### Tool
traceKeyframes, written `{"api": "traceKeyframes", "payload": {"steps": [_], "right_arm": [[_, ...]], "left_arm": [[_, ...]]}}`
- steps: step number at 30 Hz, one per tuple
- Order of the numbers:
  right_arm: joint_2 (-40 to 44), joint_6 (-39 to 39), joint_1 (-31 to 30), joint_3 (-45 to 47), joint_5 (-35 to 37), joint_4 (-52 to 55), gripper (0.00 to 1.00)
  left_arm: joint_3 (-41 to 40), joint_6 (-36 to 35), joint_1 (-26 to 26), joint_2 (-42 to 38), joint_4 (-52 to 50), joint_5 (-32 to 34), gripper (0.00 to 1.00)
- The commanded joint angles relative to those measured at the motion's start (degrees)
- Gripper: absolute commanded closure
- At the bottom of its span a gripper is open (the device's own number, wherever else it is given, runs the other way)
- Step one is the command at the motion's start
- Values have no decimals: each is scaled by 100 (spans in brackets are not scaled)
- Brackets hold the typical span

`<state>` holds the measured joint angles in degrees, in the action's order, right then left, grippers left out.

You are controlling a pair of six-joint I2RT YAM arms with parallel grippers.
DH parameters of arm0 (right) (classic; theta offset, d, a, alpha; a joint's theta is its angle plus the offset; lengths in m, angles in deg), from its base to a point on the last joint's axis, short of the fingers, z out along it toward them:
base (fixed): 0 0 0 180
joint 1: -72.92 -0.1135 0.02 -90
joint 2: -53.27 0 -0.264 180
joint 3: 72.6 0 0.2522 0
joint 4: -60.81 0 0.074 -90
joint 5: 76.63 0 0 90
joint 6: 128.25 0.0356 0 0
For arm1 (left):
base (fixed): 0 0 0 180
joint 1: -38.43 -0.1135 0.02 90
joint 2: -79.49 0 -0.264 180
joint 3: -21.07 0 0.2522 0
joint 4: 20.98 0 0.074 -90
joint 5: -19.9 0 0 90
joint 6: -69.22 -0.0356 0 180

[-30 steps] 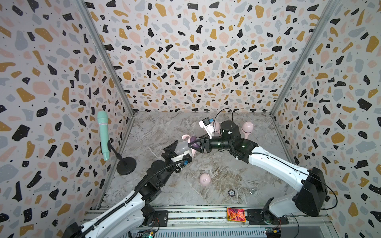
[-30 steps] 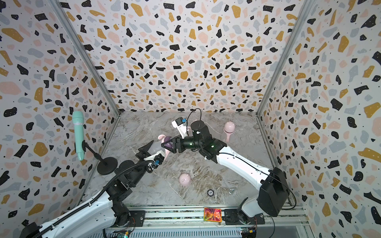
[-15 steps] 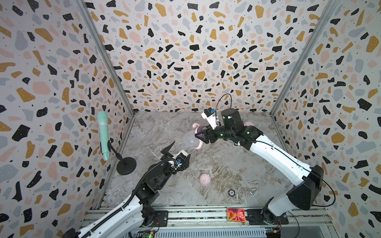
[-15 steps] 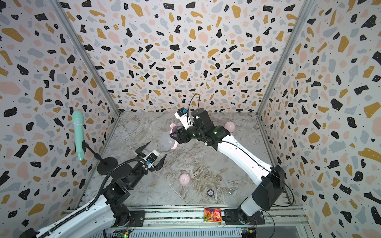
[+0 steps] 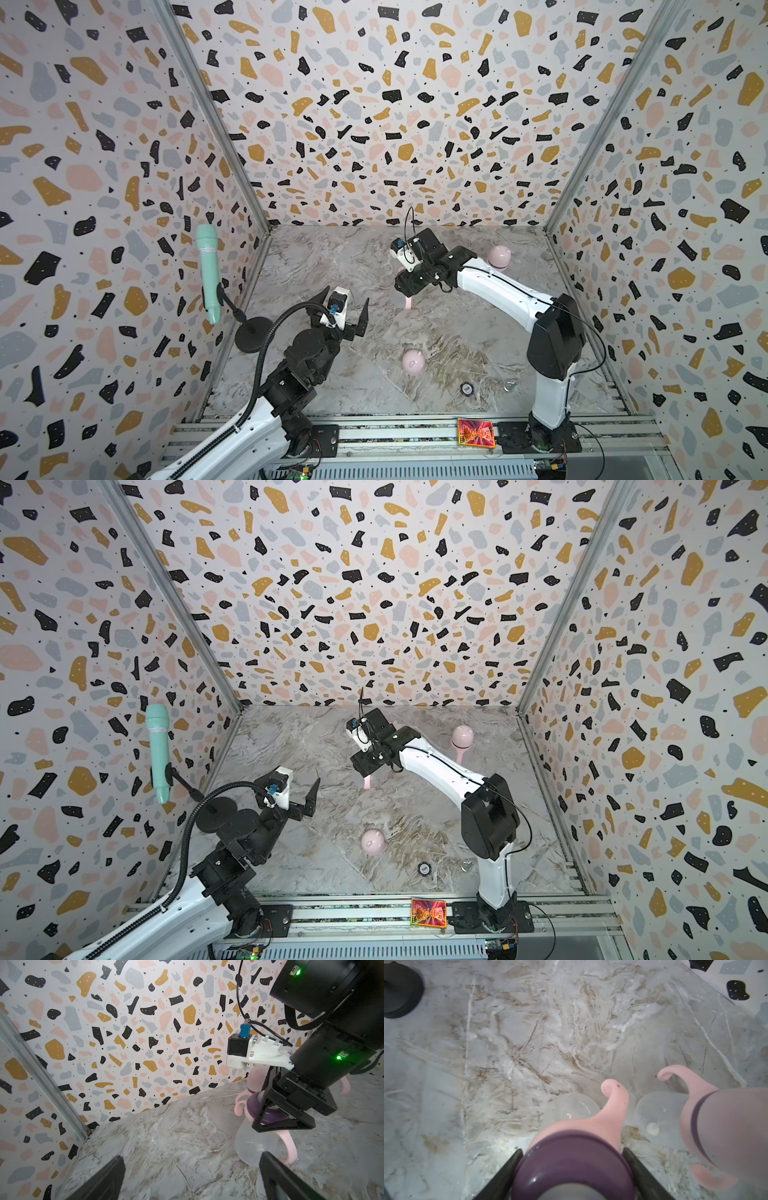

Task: Assemble the baby bottles
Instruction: Place the baby bottle at the center of the board.

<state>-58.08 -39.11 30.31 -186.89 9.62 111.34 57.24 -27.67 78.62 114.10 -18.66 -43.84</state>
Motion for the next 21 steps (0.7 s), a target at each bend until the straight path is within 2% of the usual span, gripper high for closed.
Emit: {"api": "traceKeyframes", "payload": {"steps": [1, 7, 12, 13, 14, 15, 17, 21], "right_arm": [[-112, -208, -37, -421, 470, 448, 92], [-393, -240, -28, -501, 410, 470, 91], [-528, -267, -28, -485, 375, 490, 84], [-544, -271, -28, -487, 375, 513, 80], [-557, -265, -28, -479, 367, 524, 72], [-563, -271, -28, -478, 370, 539, 60], [-555, -272, -28, -476, 341, 557, 44], [-503, -267, -20, -528, 311, 583, 22]], "left_arm": [[184, 216, -3, -106, -131, 281, 0], [173, 160, -2, -185, -327, 257, 0], [157, 117, 0, -170, -362, 234, 0], [153, 102, -7, -152, -375, 224, 0], [156, 93, -2, -143, -377, 209, 0], [160, 90, -2, -123, -384, 201, 0], [191, 76, -2, -86, -385, 204, 0], [252, 80, -4, 18, -412, 205, 0]]}}
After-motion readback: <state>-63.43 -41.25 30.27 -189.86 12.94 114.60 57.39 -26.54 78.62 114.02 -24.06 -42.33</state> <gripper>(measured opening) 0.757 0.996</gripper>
